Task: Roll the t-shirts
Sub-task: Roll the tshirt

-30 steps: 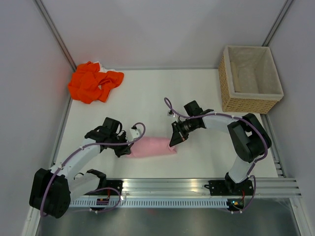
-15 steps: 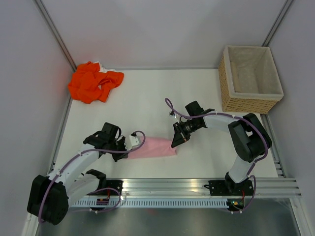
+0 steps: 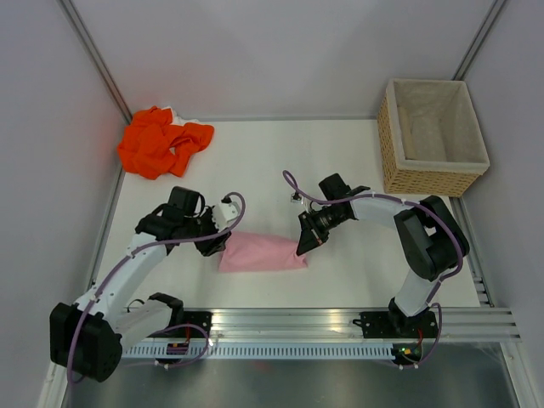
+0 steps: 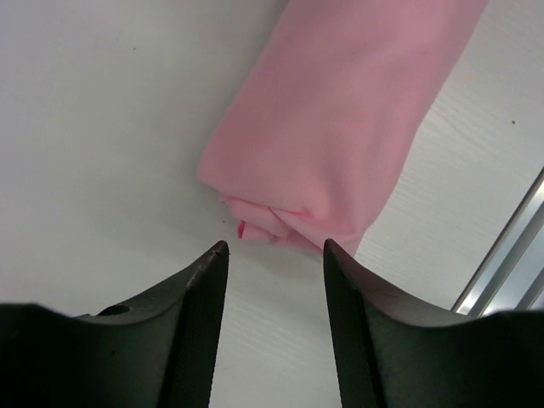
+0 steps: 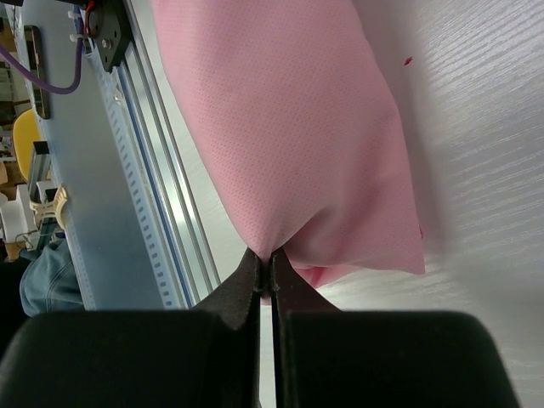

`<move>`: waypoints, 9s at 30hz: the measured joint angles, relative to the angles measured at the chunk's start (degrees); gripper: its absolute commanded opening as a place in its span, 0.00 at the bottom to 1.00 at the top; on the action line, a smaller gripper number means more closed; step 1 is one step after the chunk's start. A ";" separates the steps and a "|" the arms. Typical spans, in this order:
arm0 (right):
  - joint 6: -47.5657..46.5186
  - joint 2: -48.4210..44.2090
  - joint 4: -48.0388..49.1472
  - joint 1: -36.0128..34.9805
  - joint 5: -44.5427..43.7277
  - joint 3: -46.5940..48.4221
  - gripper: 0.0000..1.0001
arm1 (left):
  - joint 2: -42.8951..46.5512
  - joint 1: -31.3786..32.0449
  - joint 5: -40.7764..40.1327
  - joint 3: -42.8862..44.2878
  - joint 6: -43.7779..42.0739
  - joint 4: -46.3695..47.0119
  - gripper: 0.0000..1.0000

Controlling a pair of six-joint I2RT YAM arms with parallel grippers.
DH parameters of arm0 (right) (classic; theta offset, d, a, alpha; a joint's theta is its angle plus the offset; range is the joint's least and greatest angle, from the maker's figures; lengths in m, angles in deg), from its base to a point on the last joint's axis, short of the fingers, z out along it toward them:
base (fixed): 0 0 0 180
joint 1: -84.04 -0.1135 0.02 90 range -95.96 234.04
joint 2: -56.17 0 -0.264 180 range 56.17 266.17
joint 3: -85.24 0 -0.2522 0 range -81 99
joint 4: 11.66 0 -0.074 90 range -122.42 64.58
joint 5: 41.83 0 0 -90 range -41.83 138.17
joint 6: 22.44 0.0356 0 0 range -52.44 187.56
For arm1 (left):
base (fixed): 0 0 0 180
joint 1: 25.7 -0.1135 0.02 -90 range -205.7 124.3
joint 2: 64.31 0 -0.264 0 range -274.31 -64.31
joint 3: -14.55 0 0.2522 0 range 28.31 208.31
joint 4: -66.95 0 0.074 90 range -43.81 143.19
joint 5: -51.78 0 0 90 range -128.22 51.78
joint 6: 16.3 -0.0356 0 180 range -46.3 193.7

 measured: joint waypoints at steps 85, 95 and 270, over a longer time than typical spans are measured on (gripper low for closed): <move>29.73 -33.62 40.68 -14.36 -27.39 -27.04 0.00 | -2.56 -3.21 1.97 -2.58 6.62 5.16 0.02; 38.47 -34.56 34.05 -17.14 -26.43 -30.08 0.00 | -4.35 -3.28 5.20 -2.56 3.34 -2.43 0.02; 9.31 -6.36 7.98 -31.41 -61.18 4.94 0.88 | -3.58 -10.91 -6.69 5.99 10.36 0.57 0.79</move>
